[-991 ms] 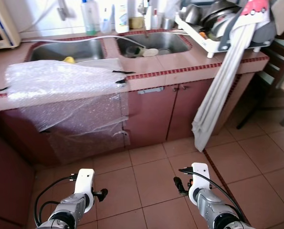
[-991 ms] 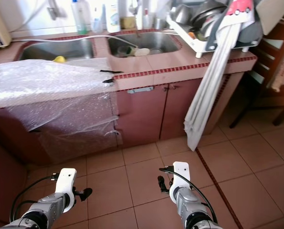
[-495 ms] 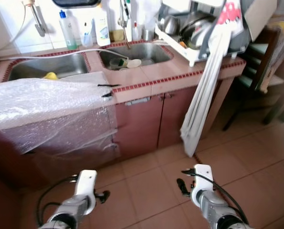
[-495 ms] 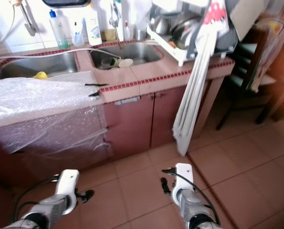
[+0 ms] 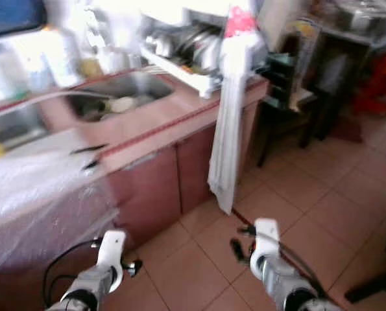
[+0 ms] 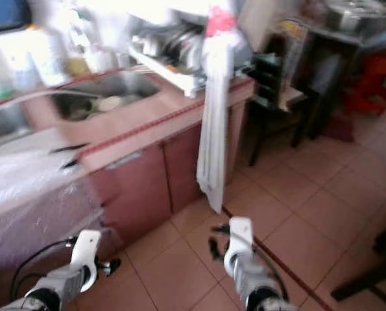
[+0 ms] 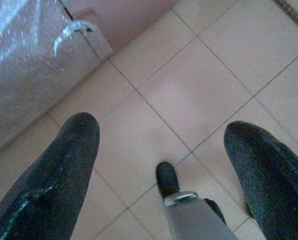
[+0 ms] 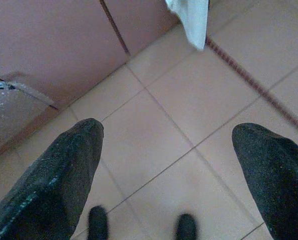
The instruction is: Kitchen organization
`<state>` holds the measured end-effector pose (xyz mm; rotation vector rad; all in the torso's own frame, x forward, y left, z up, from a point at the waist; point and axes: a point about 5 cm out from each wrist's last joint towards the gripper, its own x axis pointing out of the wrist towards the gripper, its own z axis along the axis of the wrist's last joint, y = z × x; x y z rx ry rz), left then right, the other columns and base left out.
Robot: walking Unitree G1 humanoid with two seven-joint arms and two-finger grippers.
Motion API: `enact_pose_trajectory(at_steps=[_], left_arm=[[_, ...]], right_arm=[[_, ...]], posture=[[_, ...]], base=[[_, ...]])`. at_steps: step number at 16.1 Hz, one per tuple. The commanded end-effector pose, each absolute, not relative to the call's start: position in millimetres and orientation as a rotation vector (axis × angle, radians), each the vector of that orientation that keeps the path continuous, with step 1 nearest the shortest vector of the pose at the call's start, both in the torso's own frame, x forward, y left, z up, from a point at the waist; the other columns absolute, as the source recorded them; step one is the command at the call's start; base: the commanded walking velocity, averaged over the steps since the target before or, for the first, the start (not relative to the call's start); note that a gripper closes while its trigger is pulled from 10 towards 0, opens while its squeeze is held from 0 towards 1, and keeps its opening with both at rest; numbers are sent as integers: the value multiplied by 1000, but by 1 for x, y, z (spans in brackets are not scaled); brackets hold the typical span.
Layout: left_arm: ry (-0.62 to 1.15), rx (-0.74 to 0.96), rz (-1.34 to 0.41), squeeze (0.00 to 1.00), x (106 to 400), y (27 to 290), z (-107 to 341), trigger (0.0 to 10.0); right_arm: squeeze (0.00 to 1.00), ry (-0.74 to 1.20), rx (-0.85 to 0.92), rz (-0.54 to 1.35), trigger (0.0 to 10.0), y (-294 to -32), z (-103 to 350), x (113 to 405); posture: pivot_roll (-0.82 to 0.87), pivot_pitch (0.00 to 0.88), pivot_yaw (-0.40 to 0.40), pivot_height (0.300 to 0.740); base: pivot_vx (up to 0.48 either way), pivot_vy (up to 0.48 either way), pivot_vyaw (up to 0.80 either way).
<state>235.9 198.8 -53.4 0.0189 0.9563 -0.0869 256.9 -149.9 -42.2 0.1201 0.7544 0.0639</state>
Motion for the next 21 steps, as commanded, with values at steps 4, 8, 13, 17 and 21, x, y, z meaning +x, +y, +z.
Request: enact_pose_trajectory(at_steps=[4,8,13,17,21], left_arm=[[933,41,-89,0,243,193,-50,10000],[928,35,-89,0,243,191,-50,10000],[930,36,-88,0,243,192,-50,10000],[934,31,-85,0,242,193,-51,10000],[936,30,-81,0,241,193,-51,10000]], right_arm=[[0,751,108,42,10000,-160,-40,259],[0,747,92,49,10000,-160,-39,260],[0,746,84,48,10000,-161,-39,260],[0,747,91,41,10000,-161,-40,259],[0,747,96,33,10000,-162,-40,259]], posture=[[-123,0,56,740],[-125,0,51,740],[-129,0,51,740],[-129,0,49,740],[-132,0,51,740]], base=[[0,0,-367],[0,0,0],[0,-336,0],[0,-446,0],[0,-406,0]])
